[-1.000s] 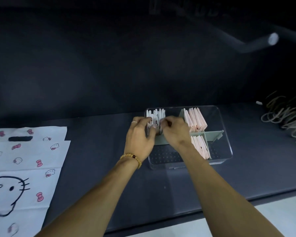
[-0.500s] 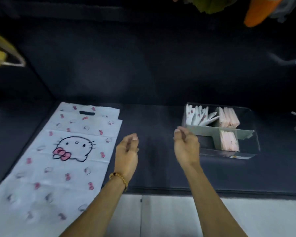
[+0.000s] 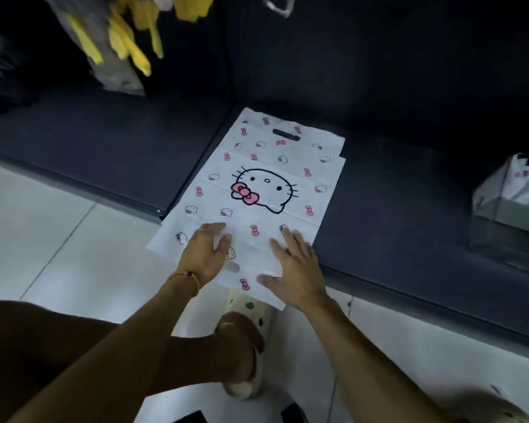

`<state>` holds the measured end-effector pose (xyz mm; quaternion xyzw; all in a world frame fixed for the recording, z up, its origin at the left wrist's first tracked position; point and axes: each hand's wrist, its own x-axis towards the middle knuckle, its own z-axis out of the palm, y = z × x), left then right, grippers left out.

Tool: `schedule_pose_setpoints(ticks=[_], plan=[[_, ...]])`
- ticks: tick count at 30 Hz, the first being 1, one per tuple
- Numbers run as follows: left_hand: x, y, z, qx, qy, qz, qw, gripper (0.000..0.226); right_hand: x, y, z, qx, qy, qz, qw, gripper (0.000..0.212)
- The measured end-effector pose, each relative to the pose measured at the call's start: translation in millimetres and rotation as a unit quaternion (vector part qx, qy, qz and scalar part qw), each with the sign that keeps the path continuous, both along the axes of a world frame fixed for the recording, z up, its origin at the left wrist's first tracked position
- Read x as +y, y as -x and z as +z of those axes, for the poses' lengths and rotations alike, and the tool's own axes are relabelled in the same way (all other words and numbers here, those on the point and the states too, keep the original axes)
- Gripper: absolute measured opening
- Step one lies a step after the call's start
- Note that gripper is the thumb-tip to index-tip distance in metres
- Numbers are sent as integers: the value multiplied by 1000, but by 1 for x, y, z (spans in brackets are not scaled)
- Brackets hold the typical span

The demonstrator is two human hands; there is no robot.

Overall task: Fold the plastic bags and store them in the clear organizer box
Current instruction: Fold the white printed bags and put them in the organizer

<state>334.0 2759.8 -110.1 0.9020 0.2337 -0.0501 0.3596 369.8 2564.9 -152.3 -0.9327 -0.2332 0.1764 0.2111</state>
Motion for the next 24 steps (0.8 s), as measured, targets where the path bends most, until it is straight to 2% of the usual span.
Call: schedule_pose_setpoints(ticks=[1,4,7,9,13,16,20,22,24], plan=[[6,-1,-2,4,-13,-19,1000,40,-2,0,-6,-35,31,29,998,72],[15,-4,-8,12,-39,-65,997,42,-12,-7,-12,-118,49,65,990,53],[17,-10,-11,24,-61,-103,993,45,-18,-19,-7,-122,72,113,983,43],[16,-11,-11,21,-65,-118,991,48,-22,-26,1,-99,52,117,987,38],[1,-13,-2,-13,-43,-176,983,72,-40,-46,35,-17,-93,-19,995,22],[-14,-22,-1,7,-126,-259,958,81,-70,-69,58,12,-111,-120,987,30],[-39,-39,-1,11,-89,-258,962,55,-126,-88,70,43,-155,-237,958,42],[-55,-48,0,3,-52,-258,965,37,-156,-87,70,60,-171,-290,940,34],[-72,-59,3,-7,35,-231,972,17,-182,-82,66,78,-177,-336,922,27]])
